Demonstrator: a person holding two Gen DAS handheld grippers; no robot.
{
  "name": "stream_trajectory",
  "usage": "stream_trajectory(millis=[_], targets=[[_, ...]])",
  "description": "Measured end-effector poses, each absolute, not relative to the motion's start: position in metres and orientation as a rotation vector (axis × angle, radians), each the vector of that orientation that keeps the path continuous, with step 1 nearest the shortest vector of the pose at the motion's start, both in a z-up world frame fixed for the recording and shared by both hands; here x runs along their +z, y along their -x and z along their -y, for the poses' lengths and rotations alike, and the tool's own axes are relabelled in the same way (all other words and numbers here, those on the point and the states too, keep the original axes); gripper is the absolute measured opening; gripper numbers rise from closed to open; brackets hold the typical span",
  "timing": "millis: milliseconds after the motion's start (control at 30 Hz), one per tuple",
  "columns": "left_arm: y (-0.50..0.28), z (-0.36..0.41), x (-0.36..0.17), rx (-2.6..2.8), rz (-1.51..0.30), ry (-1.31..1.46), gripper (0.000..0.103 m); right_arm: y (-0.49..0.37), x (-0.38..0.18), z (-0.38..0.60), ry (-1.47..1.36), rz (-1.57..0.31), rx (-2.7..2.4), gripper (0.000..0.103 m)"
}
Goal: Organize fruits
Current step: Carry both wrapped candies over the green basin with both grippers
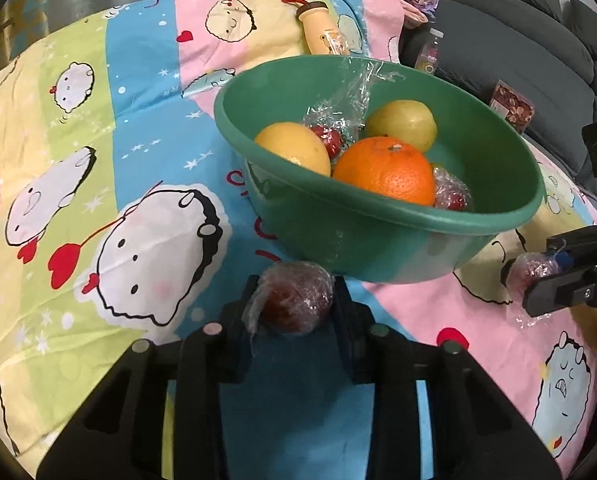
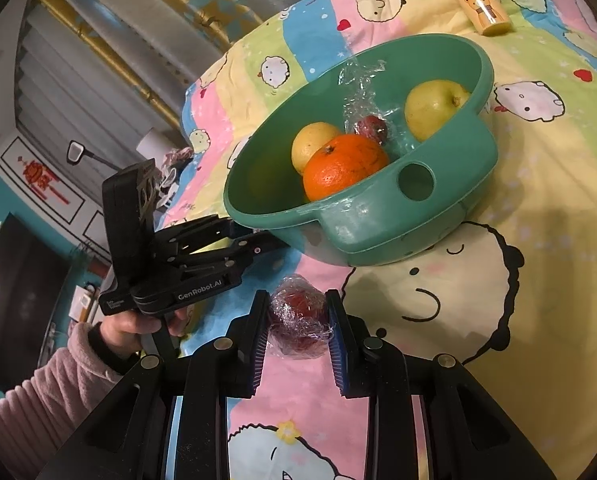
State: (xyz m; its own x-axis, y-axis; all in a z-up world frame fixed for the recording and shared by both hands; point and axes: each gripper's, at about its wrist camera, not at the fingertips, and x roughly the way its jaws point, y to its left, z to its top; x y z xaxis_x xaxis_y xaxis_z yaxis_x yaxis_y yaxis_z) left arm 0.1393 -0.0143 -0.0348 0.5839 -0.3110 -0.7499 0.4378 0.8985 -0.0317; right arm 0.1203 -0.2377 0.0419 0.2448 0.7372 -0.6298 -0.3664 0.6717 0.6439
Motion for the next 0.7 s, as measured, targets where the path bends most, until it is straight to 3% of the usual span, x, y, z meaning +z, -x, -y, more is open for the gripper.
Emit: stream_trajectory(millis=[700], targets=[[-0.100,0.010,-0.022,-0.153,-0.897,-0.031,0.034,-0.120,0.048,0.233,-0.396,-1.057,0.827,0.029]])
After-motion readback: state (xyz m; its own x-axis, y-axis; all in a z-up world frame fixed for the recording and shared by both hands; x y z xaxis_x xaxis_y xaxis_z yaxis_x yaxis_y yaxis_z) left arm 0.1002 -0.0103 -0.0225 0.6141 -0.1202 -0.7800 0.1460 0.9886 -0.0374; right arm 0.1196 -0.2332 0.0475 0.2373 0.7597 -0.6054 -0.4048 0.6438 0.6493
